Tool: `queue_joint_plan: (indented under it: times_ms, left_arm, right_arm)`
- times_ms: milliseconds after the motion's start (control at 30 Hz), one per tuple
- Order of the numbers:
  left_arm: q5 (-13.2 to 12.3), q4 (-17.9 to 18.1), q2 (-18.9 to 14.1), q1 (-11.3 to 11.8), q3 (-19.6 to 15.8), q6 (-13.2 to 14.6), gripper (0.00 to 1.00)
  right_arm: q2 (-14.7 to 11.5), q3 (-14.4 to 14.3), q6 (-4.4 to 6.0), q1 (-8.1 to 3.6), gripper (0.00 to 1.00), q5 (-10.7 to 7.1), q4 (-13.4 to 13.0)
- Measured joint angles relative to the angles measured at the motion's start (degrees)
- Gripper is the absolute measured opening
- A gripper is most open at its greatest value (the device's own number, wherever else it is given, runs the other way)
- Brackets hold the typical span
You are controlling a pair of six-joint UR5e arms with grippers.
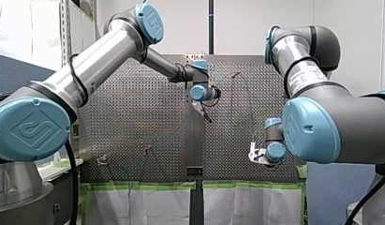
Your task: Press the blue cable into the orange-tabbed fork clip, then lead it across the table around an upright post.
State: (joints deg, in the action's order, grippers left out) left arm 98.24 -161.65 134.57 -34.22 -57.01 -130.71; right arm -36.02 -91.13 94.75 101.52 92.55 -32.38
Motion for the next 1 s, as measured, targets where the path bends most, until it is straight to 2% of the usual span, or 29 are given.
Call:
queue_joint_plan:
  times_ms: [300,700,1000]
  left_arm:
    - [0.01,-0.36,0.0,0.15,0.0,0.08,0.89]
    - [0.02,-0.91,-0.01,0.32,-0.01,0.13,0.89]
    - [0.03,-1.31,-0.01,0.59,-0.01,0.36,0.89]
  right_arm:
    - [3.39,0.04,0.19,-0.36,0.0,0.01,-2.72]
    - [7.02,0.76,0.19,-1.04,0.0,-0.02,-3.95]
    - [7.78,1.53,0.05,-2.31,0.0,0.0,-4.15]
